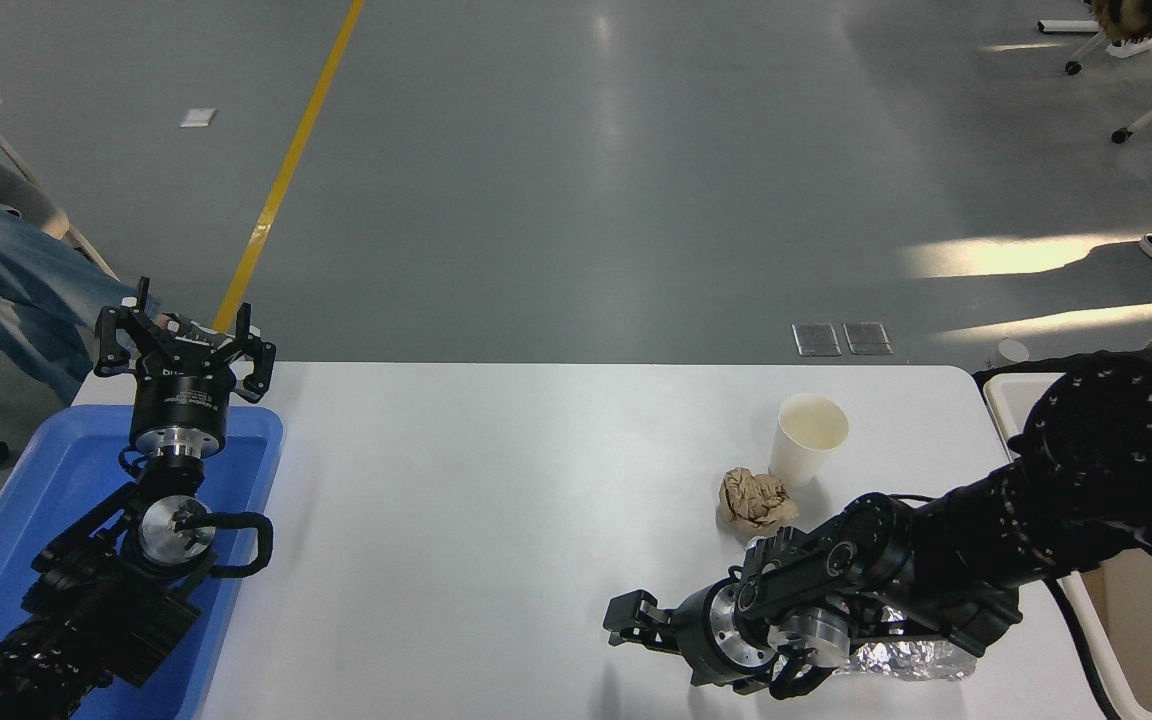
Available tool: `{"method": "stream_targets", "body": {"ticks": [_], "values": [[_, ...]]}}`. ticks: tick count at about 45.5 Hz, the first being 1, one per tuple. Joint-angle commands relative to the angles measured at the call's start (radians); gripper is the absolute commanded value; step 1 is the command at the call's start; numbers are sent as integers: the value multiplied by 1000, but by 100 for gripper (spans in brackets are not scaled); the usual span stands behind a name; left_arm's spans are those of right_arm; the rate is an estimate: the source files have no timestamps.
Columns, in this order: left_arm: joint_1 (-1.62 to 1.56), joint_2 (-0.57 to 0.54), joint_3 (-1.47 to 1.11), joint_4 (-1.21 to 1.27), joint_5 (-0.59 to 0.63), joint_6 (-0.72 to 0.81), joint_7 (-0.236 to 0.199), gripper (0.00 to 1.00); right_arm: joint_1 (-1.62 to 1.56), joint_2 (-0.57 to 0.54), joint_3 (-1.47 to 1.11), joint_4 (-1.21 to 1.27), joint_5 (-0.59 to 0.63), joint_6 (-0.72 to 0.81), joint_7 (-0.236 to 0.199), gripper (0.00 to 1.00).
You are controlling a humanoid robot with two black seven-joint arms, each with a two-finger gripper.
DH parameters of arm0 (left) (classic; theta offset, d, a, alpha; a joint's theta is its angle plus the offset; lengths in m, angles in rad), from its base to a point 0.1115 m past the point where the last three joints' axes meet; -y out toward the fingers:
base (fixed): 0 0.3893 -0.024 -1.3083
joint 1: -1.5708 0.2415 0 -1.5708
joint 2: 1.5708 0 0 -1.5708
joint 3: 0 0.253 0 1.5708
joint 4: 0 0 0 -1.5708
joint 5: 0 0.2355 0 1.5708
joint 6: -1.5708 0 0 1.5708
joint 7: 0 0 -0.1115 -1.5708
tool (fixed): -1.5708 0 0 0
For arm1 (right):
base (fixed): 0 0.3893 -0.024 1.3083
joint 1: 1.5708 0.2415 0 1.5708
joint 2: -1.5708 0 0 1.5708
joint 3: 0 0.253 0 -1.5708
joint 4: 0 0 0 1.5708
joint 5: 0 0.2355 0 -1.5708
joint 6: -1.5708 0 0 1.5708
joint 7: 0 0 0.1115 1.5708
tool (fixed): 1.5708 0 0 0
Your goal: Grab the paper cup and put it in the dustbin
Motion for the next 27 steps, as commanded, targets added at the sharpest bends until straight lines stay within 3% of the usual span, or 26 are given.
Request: {"method": "stream_targets", "body": {"ticks": [1, 17, 27], "values": [[0, -1, 0, 0, 2, 0, -2, 99, -5, 0, -2, -1, -3, 0, 0, 100], [0, 2, 5, 0, -4, 0, -2, 99, 16, 0, -21, 21, -35, 3, -1, 100], [-2, 2, 6, 0, -4, 0, -2, 99, 253, 0, -42, 220, -39, 18, 0, 100]]}}
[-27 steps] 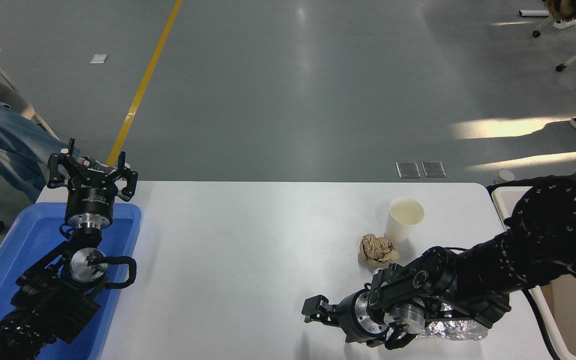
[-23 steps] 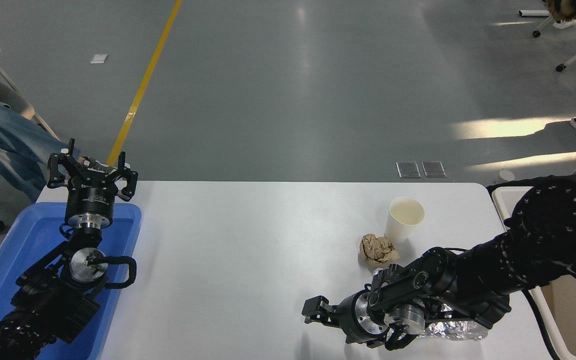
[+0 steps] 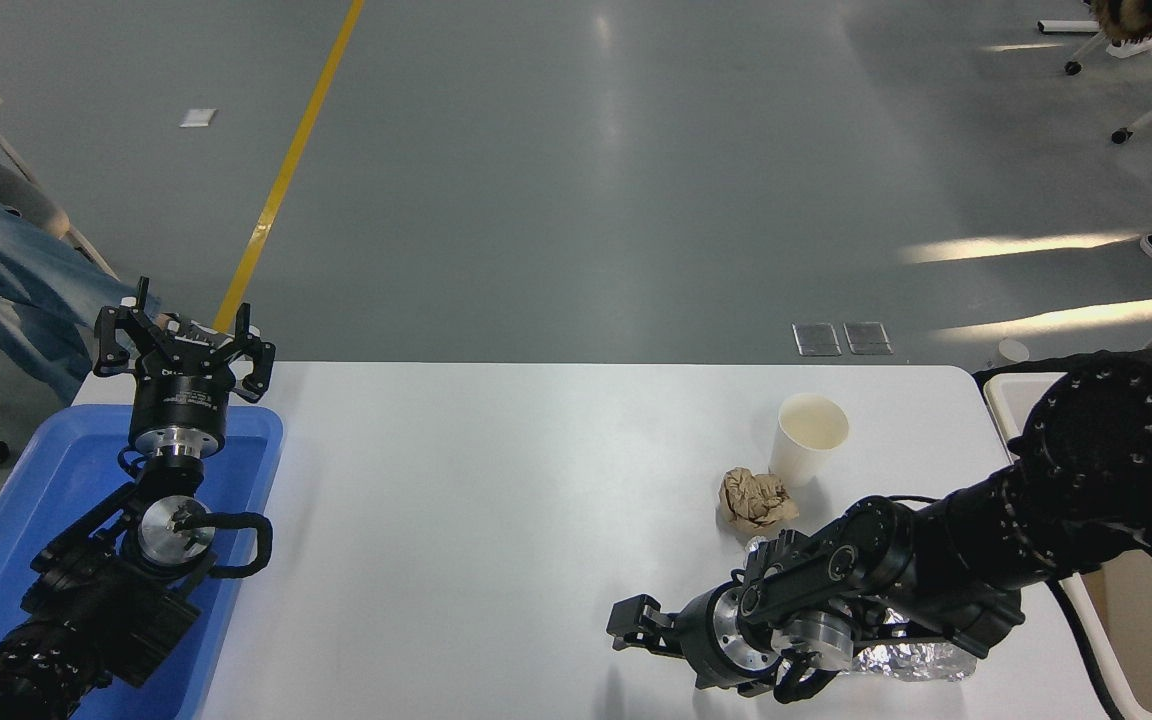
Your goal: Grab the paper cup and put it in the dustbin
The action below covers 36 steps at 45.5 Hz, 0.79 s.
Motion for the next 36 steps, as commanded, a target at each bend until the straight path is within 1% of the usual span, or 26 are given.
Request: {"method": "stream_targets", "body": {"ticks": [1, 6, 12, 16, 21, 28, 36], "values": [[-1, 0, 2, 0, -1, 0, 0, 99, 231, -3, -34, 182, -13, 15, 1, 100], [-1, 2, 2, 0, -1, 0, 0, 99, 439, -123, -82, 276, -11, 92, 3, 100], [0, 2, 2, 0, -1, 0, 0, 99, 634, -232, -120, 302, -2, 227, 3, 100], [-1, 0, 2, 0, -1, 0, 0, 99, 733, -253, -140, 295, 7, 293, 3, 100], [0, 2, 2, 0, -1, 0, 0, 99, 827, -249, -166, 262, 29, 292, 0, 100], [0, 2, 2, 0, -1, 0, -1, 99, 925, -256, -226, 261, 26, 311, 1, 100], [0, 2, 2, 0, -1, 0, -1, 99, 1006, -341, -278, 259, 16, 324, 1, 100]]}}
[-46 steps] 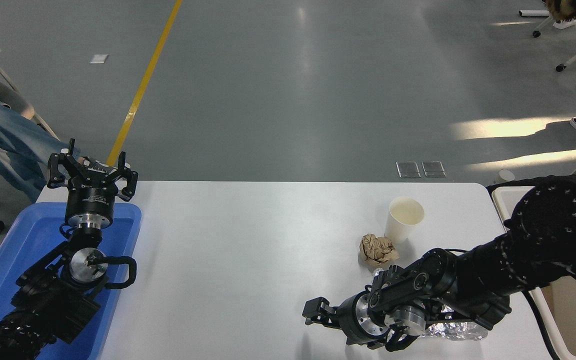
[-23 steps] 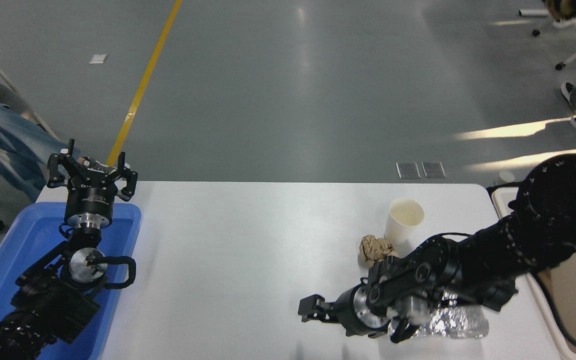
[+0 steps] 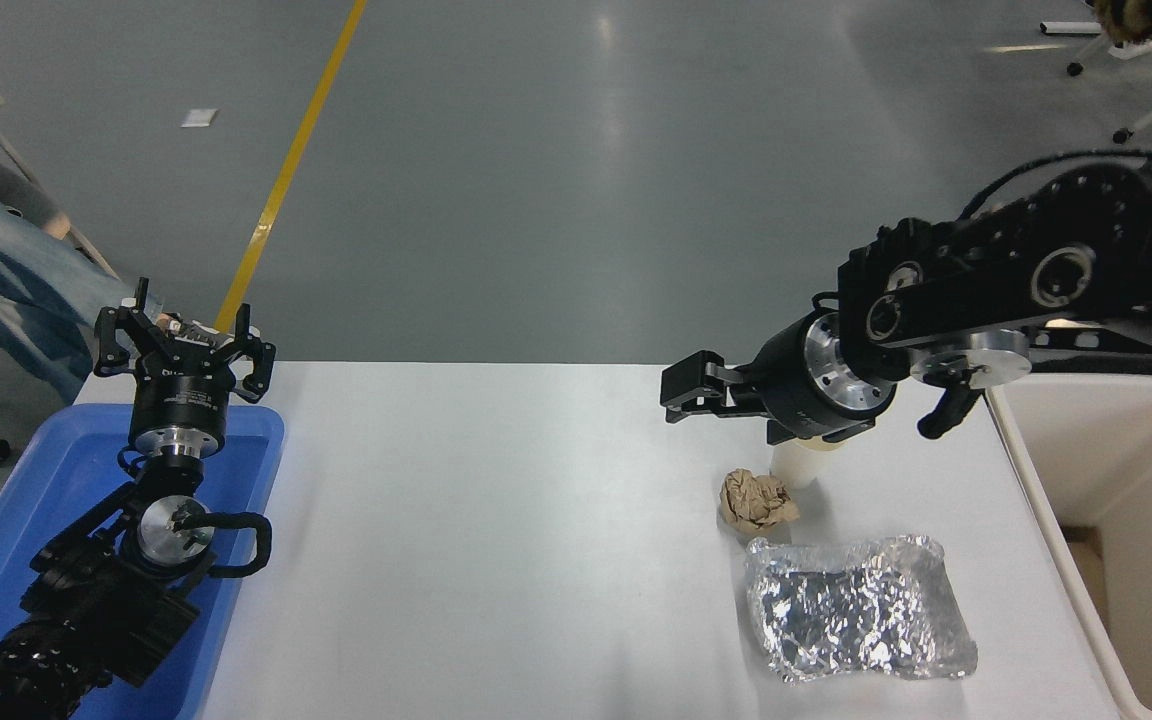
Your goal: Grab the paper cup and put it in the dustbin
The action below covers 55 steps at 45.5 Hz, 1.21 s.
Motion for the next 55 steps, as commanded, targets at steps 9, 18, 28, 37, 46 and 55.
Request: {"method": "stream_targets", "body": {"ticks": [9, 18, 28, 37, 46, 55], "values": [[-1, 0, 0, 0, 0, 0, -1, 99, 209, -140, -92, -18, 4, 32, 7, 100], [-1, 0, 0, 0, 0, 0, -1, 99, 209, -232, -80, -79, -7, 44, 8, 100], [0, 0, 0, 0, 0, 2, -1, 99, 228, -327, -94, -76, -229, 260, 11, 100], [0, 0, 2, 0, 0, 0, -1, 99, 240, -367, -95, 13, -318, 374, 11, 100], [-1, 0, 2, 0, 0, 2, -1, 99, 162, -361, -105, 14, -332, 351, 11, 100], [-1, 0, 2, 0, 0, 0, -1, 99, -13, -323, -149, -13, -548, 191, 11, 100]]}}
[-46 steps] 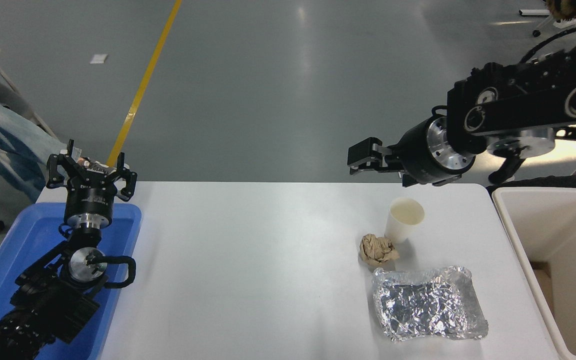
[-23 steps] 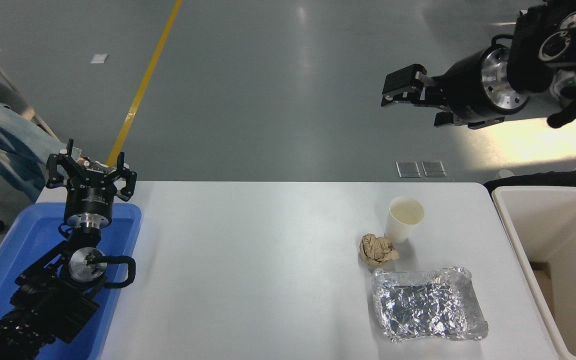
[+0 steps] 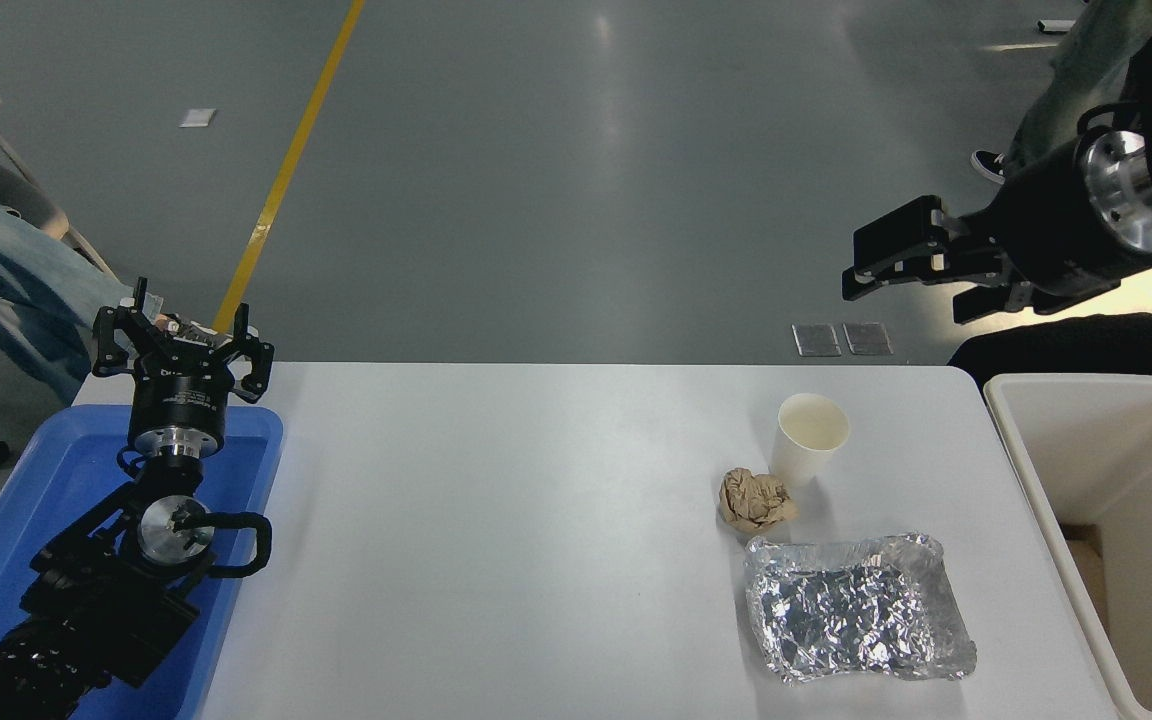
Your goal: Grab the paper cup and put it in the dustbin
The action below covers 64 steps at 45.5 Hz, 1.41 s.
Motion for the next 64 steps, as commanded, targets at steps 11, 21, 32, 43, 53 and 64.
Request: {"method": "stream_targets", "body": {"ticks": [11, 21, 32, 43, 53, 64], "values": [[1, 0, 6, 0, 2, -1, 2, 99, -262, 175, -217, -67, -303, -282, 82, 100], [1, 2, 8, 0, 2, -1, 2, 99, -418, 278, -130, -238, -94, -365, 85, 100], [1, 2, 8, 0, 3, -3, 2, 99, -587, 333, -38, -423, -34, -372, 79, 100], [1, 2, 8, 0, 3, -1, 3, 99, -743, 379, 28, -606, -13, -382, 78, 100], [1, 2, 8, 0, 3, -3, 3, 99, -859, 399, 63, -633, -28, -436, 69, 100], [1, 2, 8, 0, 3, -3, 2, 99, -928, 419, 74, -693, -28, -473, 38, 87]]}}
